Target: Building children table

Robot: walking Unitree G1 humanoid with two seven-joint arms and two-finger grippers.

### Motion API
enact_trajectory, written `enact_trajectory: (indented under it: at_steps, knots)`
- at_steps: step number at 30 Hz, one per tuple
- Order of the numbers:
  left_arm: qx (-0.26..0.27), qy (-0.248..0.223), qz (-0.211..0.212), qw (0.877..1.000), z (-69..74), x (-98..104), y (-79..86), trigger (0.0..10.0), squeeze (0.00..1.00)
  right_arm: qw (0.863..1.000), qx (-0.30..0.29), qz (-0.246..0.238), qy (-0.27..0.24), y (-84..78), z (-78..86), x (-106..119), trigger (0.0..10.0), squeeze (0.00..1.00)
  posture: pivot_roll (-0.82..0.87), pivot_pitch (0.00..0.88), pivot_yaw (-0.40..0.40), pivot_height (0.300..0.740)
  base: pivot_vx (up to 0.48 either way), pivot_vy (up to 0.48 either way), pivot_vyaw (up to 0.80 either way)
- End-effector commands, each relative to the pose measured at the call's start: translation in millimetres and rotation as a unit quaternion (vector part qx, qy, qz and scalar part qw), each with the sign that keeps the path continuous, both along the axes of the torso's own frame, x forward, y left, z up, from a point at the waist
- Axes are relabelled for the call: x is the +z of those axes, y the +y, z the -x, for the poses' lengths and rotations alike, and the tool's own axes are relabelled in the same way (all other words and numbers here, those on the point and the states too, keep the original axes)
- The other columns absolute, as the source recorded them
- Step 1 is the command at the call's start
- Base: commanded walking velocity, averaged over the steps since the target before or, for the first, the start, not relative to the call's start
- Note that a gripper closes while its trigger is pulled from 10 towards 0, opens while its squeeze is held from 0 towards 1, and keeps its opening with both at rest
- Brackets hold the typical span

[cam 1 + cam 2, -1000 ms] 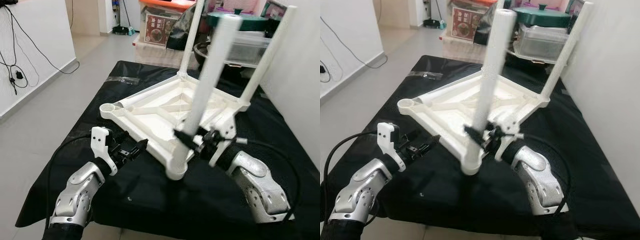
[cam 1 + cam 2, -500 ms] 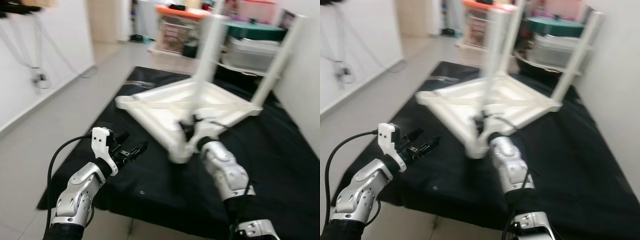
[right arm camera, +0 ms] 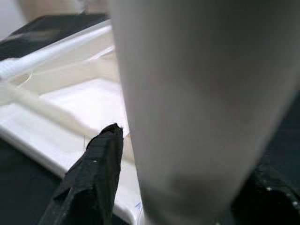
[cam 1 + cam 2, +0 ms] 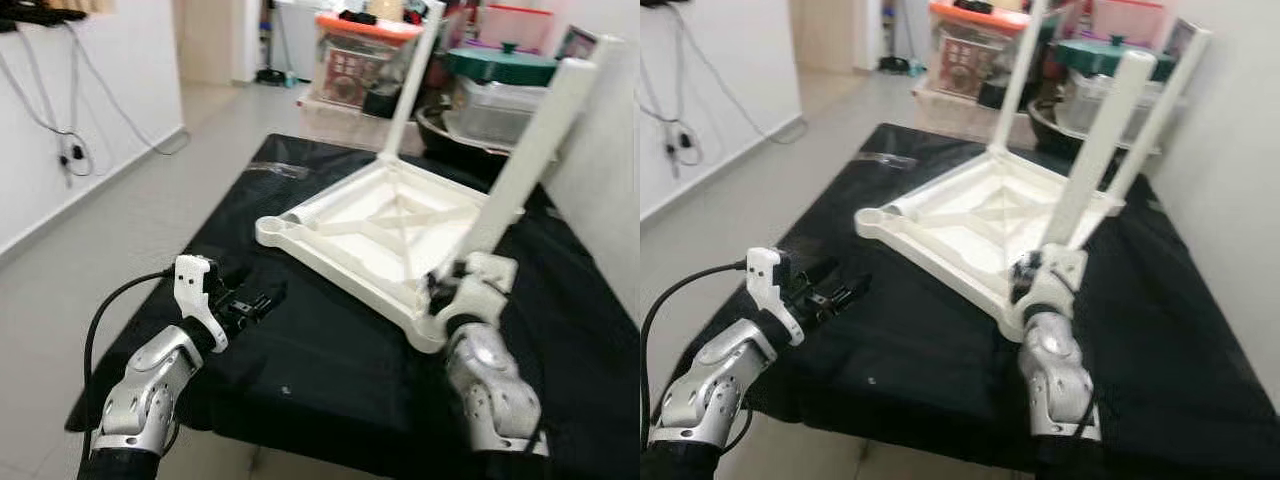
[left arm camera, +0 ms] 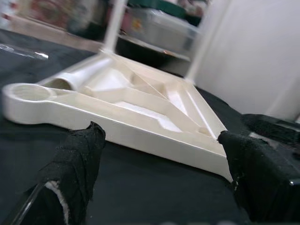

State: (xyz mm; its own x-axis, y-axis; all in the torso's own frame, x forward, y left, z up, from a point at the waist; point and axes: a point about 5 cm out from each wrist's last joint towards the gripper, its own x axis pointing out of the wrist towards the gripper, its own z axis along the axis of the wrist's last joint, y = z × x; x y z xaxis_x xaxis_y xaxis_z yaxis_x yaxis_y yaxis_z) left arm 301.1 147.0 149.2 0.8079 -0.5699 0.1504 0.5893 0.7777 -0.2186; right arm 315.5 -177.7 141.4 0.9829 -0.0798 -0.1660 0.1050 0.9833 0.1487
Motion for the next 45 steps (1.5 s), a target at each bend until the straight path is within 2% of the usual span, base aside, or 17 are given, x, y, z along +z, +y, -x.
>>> enact_trajectory:
  at_steps: [1,7,8,15,17,21,22,23,26,28,32,36,37,38,40,41,45]
  knots:
    - [-0.006,0.006,0.0,1.0,-0.1,-2.3,-2.0,10.0,0.0,0.996,0.053,-0.013,-0.067,-0.1,-11.6,29.4,10.0,0.0,0.03,0.0,-0.102,0.74,0.0,0.0,0.0]
    - [-0.003,0.004,0.003,1.0,-0.2,-2.3,-2.3,10.0,0.0,0.96,0.248,0.006,-0.129,16.7,-9.2,40.8,10.0,0.0,0.03,0.0,-0.109,0.74,0.0,0.0,0.0]
    - [-0.004,0.004,0.002,1.0,-0.3,-2.3,-3.6,10.0,0.0,0.934,0.329,0.025,-0.133,29.6,-5.0,36.0,10.0,0.0,0.04,0.0,-0.113,0.74,0.0,0.0,0.0]
    - [-0.004,0.004,0.001,1.0,-0.2,-3.0,-5.2,10.0,0.0,0.893,0.423,0.075,-0.133,51.5,-5.3,25.2,10.0,0.0,0.06,0.0,-0.127,0.74,0.0,0.0,0.0]
    - [-0.003,0.003,-0.001,1.0,0.5,-3.4,-6.0,10.0,0.0,0.874,0.462,0.084,-0.127,60.6,-4.1,18.3,3.5,0.0,0.07,0.0,-0.135,0.74,0.0,0.0,0.0]
    - [-0.001,0.003,-0.001,1.0,0.9,-3.7,-5.7,10.0,0.0,0.861,0.488,0.083,-0.117,64.3,-2.3,14.4,3.3,0.0,0.07,0.0,-0.14,0.74,0.0,0.0,0.0]
    - [0.001,0.002,-0.001,1.0,1.6,-3.5,-5.2,10.0,0.0,0.871,0.468,0.092,-0.116,63.3,-5.2,13.6,0.0,0.0,0.07,0.0,-0.139,0.74,0.0,0.0,0.0]
    - [0.001,0.002,-0.001,1.0,1.6,-3.5,-5.2,10.0,0.0,0.871,0.468,0.092,-0.116,63.3,-5.2,13.6,0.0,0.0,0.07,0.0,-0.139,0.74,0.0,0.0,0.0]
    - [0.002,0.002,0.008,1.0,2.8,-2.2,-4.0,10.0,0.0,0.971,0.209,0.108,-0.047,30.4,-30.9,-0.6,0.0,0.0,0.06,0.0,-0.139,0.74,0.0,0.0,0.0]
    - [0.001,0.002,0.007,1.0,3.0,-1.7,-4.5,10.0,0.0,0.99,0.105,0.093,-0.013,12.4,-33.1,-8.1,0.0,0.0,0.05,0.0,-0.134,0.74,0.0,0.0,0.0]
    - [0.001,0.002,0.007,1.0,2.8,-1.3,-4.2,10.0,0.0,0.981,-0.155,0.067,0.096,-42.3,-4.5,-42.1,0.0,0.0,0.05,0.0,-0.131,0.74,0.0,0.0,0.0]
    - [-0.001,0.002,0.005,1.0,3.1,-0.8,-3.9,10.0,0.0,0.97,-0.2,0.075,0.116,-50.3,15.0,-48.8,0.0,0.0,0.03,0.0,-0.117,0.74,0.0,0.0,0.0]
    - [-0.001,0.001,0.004,1.0,3.1,-0.7,-3.4,10.0,0.0,0.973,-0.188,0.066,0.112,-44.5,22.8,-47.3,2.6,0.0,0.03,0.0,-0.111,0.74,0.0,0.0,0.0]
    - [-0.002,0.002,0.004,1.0,2.9,-0.7,-2.8,10.0,0.0,0.979,-0.163,0.059,0.108,-37.3,26.2,-45.7,9.9,0.0,0.02,0.0,-0.109,0.74,0.0,0.0,0.0]
    - [-0.002,0.003,0.005,1.0,2.5,-0.7,-2.3,10.0,0.0,0.985,-0.131,0.058,0.101,-29.6,26.6,-43.0,10.0,0.0,0.02,0.0,-0.107,0.74,0.0,0.0,0.0]
    - [-0.004,0.003,0.002,1.0,2.2,-0.6,-2.9,10.0,0.0,0.992,-0.103,0.057,0.054,-24.5,23.9,-31.4,10.0,1.0,0.03,0.0,-0.105,0.74,0.0,0.0,0.0]
    - [-0.005,0.003,0.001,1.0,1.5,-0.7,-2.3,10.0,0.0,0.999,-0.023,0.028,-0.028,-13.6,14.5,-7.3,10.0,1.0,0.03,0.0,-0.106,0.74,0.0,0.0,0.0]
